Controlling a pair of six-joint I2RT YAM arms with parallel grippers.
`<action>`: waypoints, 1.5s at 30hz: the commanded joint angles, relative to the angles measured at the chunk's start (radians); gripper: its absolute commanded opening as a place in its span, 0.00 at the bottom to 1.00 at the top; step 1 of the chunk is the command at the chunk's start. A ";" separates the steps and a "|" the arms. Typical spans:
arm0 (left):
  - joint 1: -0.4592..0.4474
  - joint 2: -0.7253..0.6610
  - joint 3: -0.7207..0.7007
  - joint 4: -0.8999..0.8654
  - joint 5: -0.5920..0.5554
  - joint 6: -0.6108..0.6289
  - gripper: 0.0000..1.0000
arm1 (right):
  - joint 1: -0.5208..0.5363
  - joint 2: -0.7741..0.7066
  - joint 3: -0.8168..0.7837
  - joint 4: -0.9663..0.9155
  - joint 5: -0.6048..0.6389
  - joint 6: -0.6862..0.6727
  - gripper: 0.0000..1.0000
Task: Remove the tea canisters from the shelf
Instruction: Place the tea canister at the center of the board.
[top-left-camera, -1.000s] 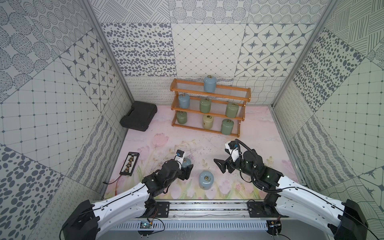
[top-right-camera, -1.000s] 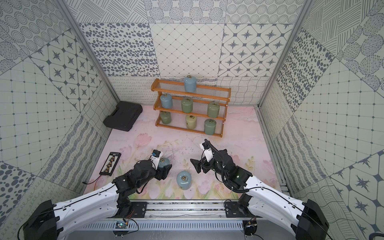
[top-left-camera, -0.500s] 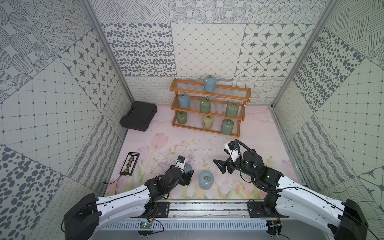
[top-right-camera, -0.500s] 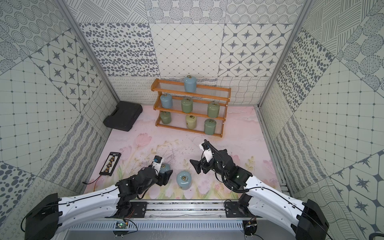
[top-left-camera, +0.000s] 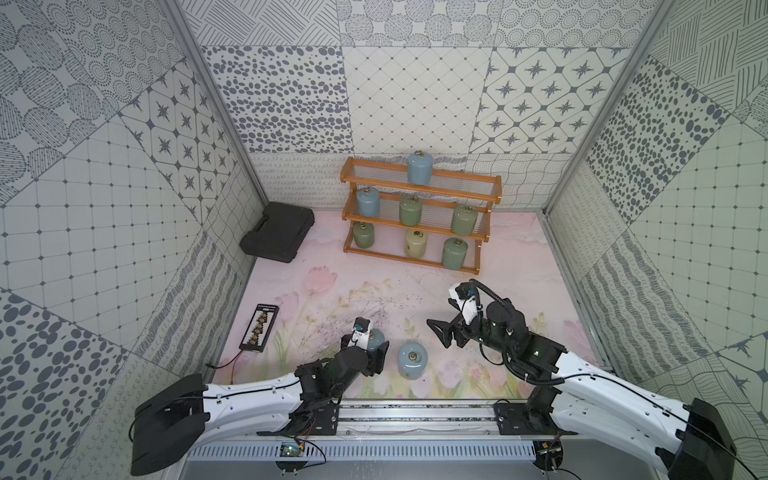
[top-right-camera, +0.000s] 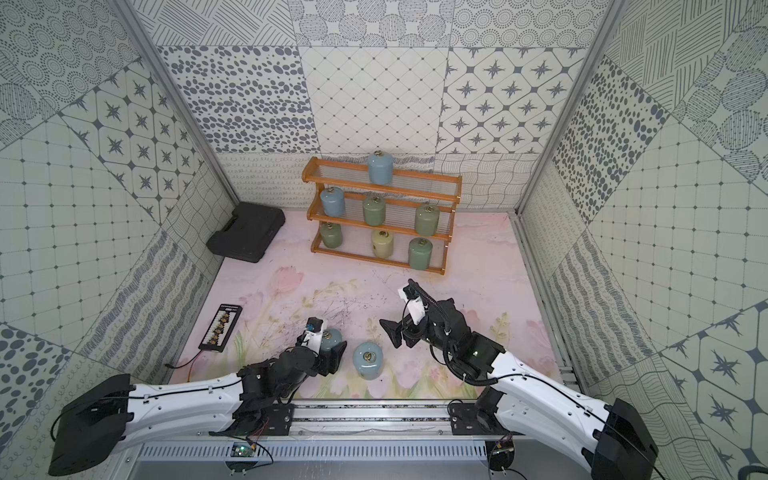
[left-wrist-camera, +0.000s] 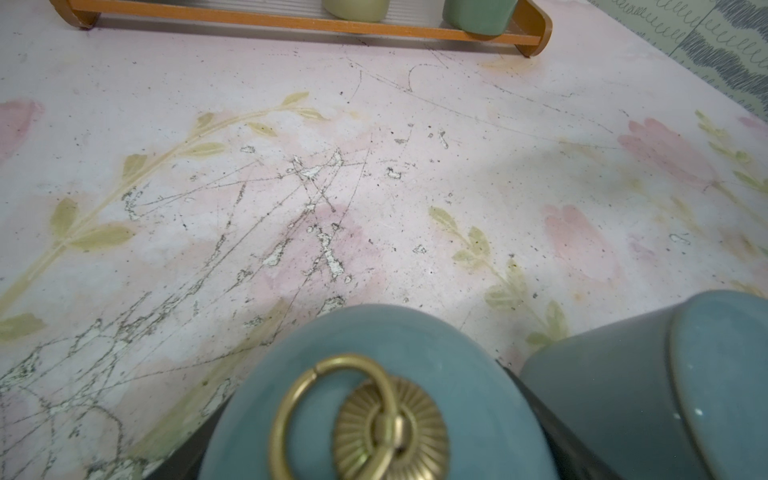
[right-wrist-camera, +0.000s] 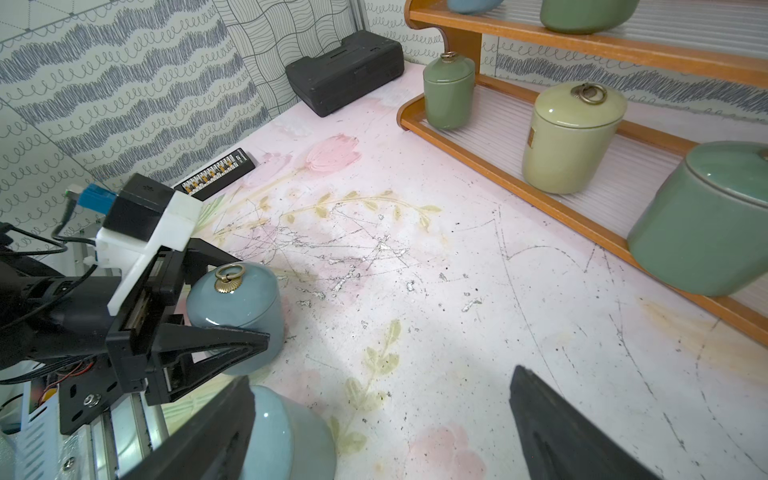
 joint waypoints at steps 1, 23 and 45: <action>-0.044 0.025 -0.001 0.039 -0.074 -0.071 0.63 | -0.001 -0.004 -0.015 0.041 -0.009 -0.005 1.00; -0.163 0.079 0.017 -0.072 -0.199 -0.203 0.76 | 0.000 0.002 -0.018 0.047 -0.005 -0.004 1.00; -0.315 0.202 0.054 -0.173 -0.337 -0.348 0.81 | 0.000 -0.012 -0.030 0.041 -0.003 -0.009 1.00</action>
